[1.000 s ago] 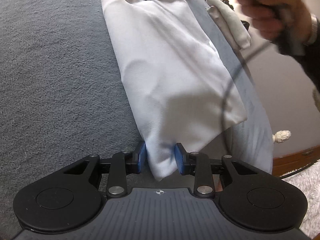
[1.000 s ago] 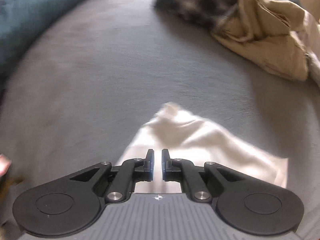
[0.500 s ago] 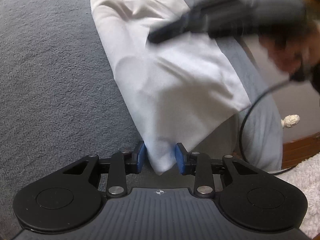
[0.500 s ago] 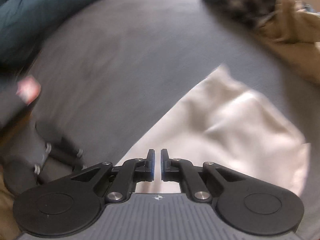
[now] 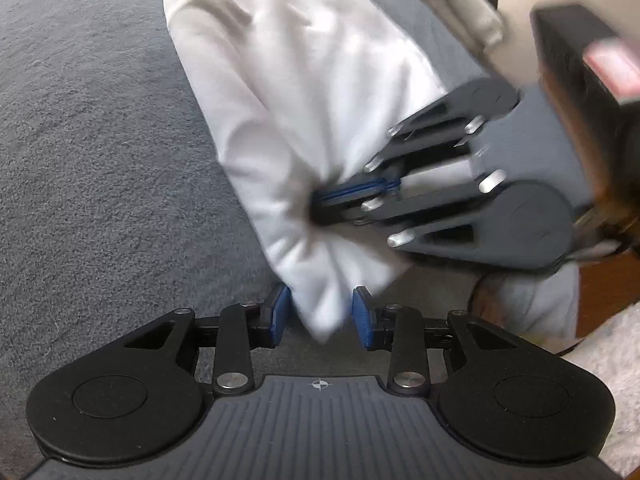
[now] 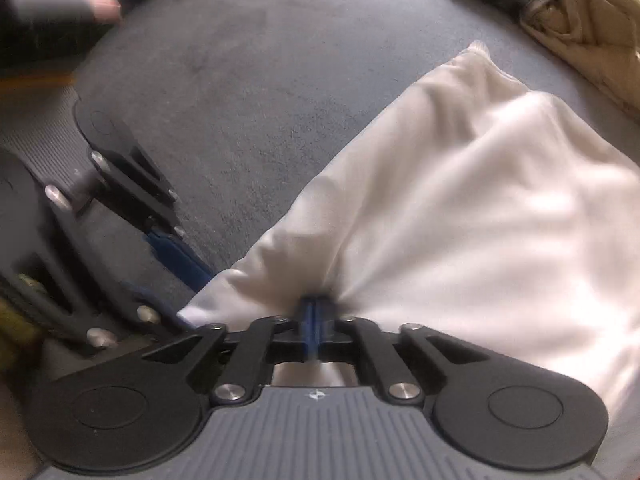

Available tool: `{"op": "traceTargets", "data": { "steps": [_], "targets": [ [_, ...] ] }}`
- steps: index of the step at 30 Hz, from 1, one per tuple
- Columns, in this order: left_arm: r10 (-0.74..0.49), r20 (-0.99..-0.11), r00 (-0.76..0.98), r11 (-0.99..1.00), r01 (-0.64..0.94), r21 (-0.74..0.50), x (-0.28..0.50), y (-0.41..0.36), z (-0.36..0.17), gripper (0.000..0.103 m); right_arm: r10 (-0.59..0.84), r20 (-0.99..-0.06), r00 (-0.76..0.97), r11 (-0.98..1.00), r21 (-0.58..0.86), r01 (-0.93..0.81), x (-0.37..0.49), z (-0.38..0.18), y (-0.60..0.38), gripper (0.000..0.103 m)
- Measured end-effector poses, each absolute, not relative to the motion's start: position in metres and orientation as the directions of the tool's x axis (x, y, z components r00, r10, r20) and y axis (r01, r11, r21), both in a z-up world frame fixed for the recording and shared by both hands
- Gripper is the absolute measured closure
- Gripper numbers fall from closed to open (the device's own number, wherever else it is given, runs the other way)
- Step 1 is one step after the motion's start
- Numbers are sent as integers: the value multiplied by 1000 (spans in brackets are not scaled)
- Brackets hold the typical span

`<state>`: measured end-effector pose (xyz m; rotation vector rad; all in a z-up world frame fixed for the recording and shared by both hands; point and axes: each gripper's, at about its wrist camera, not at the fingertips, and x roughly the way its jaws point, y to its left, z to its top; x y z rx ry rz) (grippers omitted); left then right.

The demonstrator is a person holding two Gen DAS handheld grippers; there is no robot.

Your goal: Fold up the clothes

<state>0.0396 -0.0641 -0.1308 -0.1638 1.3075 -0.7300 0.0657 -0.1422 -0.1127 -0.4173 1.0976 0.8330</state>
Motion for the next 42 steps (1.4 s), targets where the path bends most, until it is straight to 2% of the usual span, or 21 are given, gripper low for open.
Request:
{"op": "traceTargets", "data": {
  "steps": [6,9,10,14,18,22,26,33,42],
  "targets": [
    [-569,-821,48,764,399,-507,43,-57,-117,68,455,-836,307,764,189,-617,68,-63,-199,103],
    [-562,-826,52,754,444,-485,48,-40,-98,68,427,-798,426,845,185,-502,81,-45,-240,91],
    [-561,-826,54,749,458,-479,49,-32,-93,68,398,-789,468,872,169,-459,86,-42,-253,86],
    [-583,-806,100,733,493,-468,68,-17,-75,68,308,-764,567,941,160,-297,93,-45,-299,85],
    [-573,-801,173,747,513,-423,107,-47,-71,68,309,-732,607,951,226,-213,113,-63,-324,85],
    [-517,-809,280,783,536,-315,148,-85,-76,68,304,-724,619,952,255,-169,128,-71,-333,86],
    [-507,-808,301,786,547,-289,185,-114,-79,68,338,-701,628,935,325,-141,126,-73,-356,86],
    [-441,-826,350,787,594,-169,210,-151,-97,68,446,-682,580,880,451,-145,105,-79,-384,88],
    [-462,-799,384,804,561,-196,217,-150,-108,68,558,-669,491,788,612,-62,67,-99,-405,88]
  ]
}}
